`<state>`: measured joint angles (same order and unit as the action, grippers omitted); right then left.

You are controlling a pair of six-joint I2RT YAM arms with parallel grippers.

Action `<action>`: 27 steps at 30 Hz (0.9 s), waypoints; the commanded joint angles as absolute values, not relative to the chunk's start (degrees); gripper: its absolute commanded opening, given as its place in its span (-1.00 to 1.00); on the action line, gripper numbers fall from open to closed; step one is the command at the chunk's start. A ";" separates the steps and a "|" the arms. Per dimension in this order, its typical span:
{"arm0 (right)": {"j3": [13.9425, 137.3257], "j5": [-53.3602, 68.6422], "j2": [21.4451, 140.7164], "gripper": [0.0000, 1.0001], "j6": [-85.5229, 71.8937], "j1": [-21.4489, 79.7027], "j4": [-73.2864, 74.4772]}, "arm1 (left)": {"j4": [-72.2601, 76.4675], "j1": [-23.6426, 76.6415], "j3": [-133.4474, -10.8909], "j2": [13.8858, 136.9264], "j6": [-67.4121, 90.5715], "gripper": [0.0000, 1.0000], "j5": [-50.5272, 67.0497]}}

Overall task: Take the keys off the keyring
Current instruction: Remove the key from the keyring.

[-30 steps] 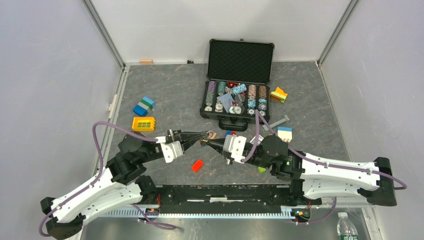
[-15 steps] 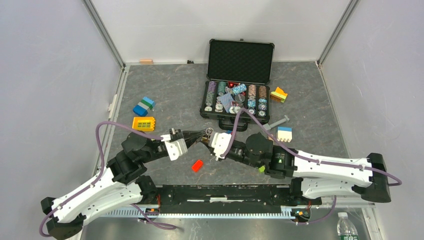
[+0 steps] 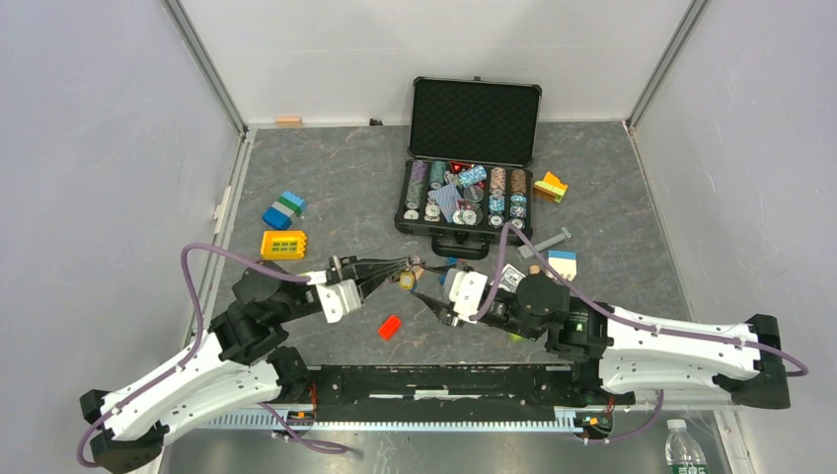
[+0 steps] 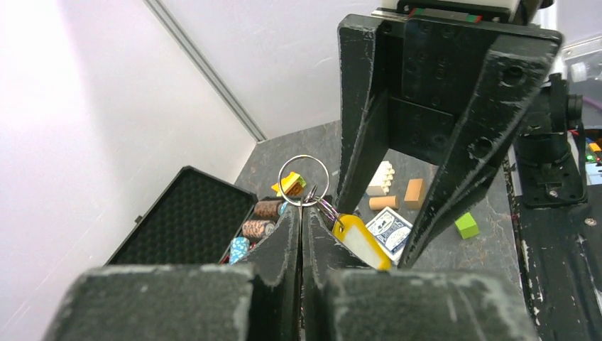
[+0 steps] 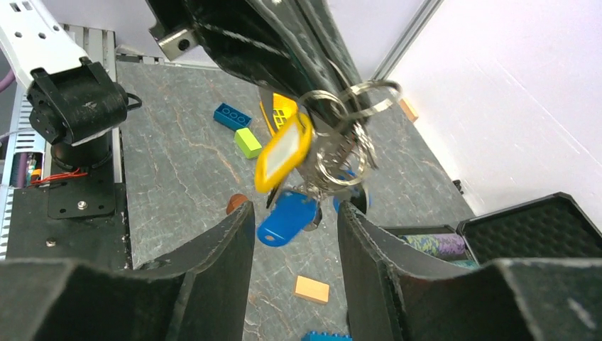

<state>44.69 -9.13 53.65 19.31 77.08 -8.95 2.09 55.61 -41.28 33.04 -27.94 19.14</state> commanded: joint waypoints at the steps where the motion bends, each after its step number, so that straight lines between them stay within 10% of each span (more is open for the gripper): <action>1: 43.36 -7.77 49.51 0.04 20.04 76.86 -12.47 | 8.57 55.76 -41.69 31.14 -26.45 -0.95 20.39; 27: 46.44 14.60 39.18 -0.16 71.48 76.91 -14.30 | 19.07 55.79 -44.86 35.16 -2.50 -0.95 29.61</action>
<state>41.08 11.31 38.59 62.81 76.99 -14.33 11.90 55.64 -41.25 33.58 -13.21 26.81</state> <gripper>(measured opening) 0.431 0.044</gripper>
